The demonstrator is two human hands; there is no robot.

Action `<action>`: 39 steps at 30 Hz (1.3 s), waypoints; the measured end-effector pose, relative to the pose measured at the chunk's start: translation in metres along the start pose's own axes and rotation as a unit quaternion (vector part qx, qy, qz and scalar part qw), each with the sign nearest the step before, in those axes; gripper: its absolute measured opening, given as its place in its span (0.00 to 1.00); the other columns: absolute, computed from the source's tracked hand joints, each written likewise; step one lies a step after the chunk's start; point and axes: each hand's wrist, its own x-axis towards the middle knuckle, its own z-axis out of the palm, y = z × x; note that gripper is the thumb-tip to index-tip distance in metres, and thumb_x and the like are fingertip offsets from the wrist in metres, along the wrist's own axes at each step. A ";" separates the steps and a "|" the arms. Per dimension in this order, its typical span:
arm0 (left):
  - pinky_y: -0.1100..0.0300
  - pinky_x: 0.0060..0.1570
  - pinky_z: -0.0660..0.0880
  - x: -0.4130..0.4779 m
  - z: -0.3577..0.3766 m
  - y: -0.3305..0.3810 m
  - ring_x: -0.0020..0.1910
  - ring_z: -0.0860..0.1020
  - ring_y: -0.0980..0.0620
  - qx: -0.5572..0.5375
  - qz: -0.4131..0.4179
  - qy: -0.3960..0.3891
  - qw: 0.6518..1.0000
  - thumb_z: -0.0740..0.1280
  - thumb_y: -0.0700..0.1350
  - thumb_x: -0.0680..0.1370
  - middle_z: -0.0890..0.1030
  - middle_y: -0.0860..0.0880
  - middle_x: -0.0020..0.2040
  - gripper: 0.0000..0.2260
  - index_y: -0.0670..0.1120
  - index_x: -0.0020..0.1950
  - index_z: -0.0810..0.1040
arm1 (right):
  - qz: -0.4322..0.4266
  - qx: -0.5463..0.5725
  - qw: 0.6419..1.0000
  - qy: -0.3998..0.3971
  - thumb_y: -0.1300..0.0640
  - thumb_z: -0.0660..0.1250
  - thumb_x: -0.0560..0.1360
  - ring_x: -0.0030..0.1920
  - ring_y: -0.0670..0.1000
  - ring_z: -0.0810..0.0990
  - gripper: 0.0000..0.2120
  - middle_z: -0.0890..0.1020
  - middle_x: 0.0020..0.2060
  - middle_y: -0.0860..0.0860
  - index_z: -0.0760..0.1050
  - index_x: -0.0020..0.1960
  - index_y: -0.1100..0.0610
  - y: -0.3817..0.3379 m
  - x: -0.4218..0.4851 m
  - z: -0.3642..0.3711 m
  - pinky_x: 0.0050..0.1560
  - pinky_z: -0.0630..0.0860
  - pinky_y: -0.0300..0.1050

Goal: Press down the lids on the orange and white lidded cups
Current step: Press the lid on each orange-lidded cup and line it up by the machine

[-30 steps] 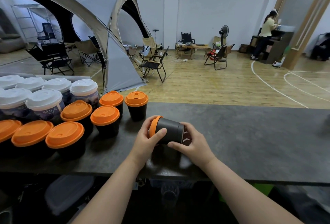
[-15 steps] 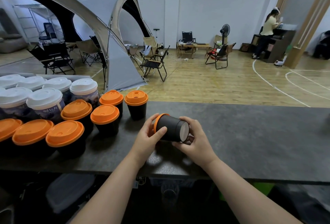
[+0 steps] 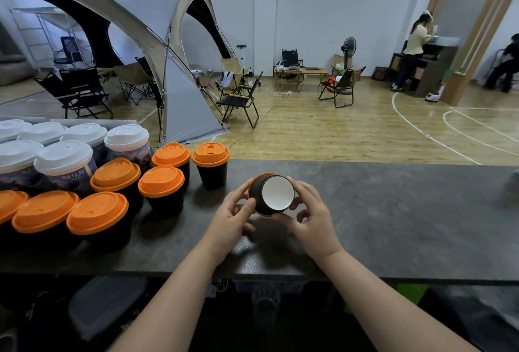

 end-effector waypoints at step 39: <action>0.64 0.51 0.79 -0.001 0.002 0.006 0.61 0.81 0.51 -0.009 0.009 0.010 1.000 0.72 0.29 0.73 0.84 0.47 0.59 0.21 0.43 0.63 0.78 | 0.149 0.107 0.980 -0.084 0.66 0.76 0.72 0.67 0.45 0.76 0.31 0.75 0.66 0.45 0.71 0.70 0.48 -0.002 0.002 -0.014 0.62 0.79 0.44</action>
